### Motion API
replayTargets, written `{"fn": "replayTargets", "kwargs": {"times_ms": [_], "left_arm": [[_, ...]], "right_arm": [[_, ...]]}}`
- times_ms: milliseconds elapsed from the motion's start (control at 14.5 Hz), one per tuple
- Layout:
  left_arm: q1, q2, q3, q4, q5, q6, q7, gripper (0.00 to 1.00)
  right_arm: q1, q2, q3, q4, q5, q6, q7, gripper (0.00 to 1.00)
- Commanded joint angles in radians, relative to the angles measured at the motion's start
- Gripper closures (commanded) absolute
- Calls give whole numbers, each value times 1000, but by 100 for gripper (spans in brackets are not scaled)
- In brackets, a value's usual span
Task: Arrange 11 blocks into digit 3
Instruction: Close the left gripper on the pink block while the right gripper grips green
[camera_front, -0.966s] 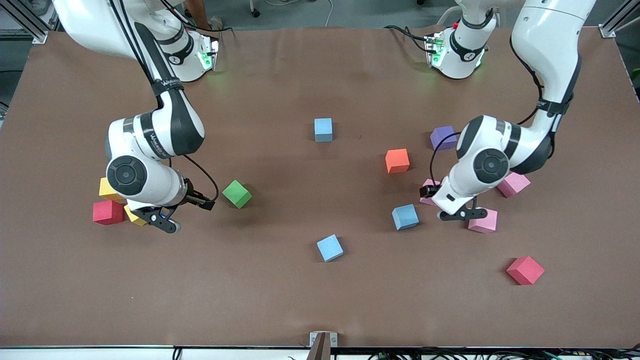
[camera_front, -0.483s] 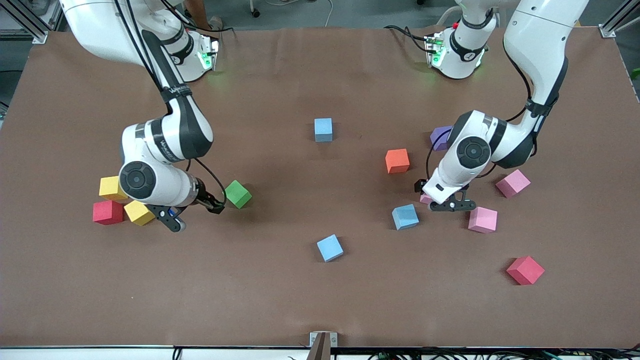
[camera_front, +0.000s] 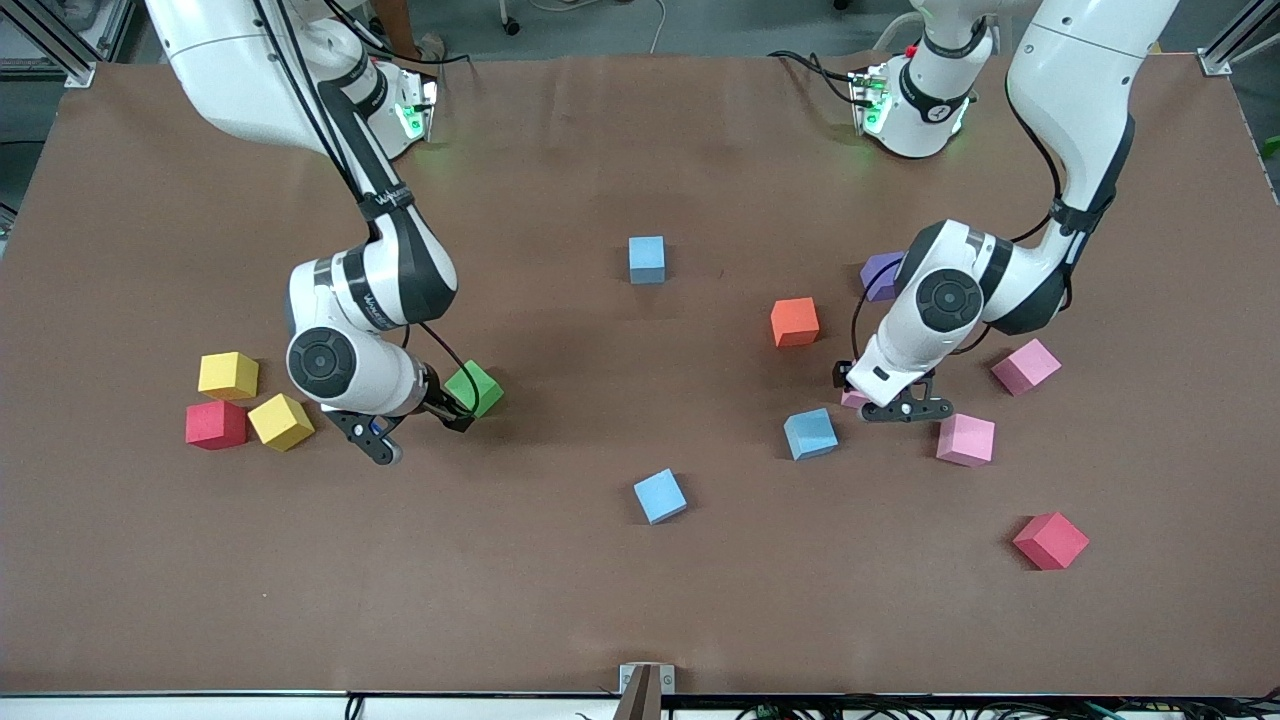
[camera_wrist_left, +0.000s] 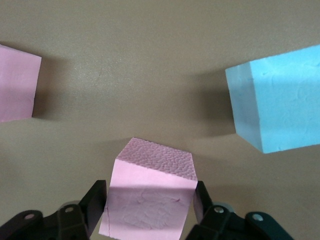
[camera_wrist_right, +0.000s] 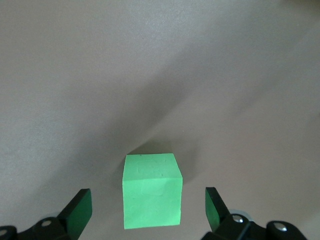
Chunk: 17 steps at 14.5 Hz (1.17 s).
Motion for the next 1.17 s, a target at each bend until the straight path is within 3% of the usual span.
{"fn": "replayTargets", "kwargs": {"times_ms": [0,276,483,690,897,1104], "left_arm": [[10,-10,-8,-14,26,24,-51,62],[39,-63,-5,3,17,-17,-70,66],[39,-76,-5,109,9,-253,-113,66],[36,-77,-8,245,-40,-475,-357,66],[35,-85,-8,324,-115,-620,-537,66],[29,-89,-27,341,-167,-666,-872,67]], "right_arm": [[5,-4,-5,-22,11,23,17,0],[16,8,-5,-22,59,24,17,0],[20,11,-5,-44,61,47,17,0],[30,9,-5,-84,62,95,17,0],[30,11,-5,-92,64,98,17,0],[30,12,-5,-94,80,104,17,0]]}}
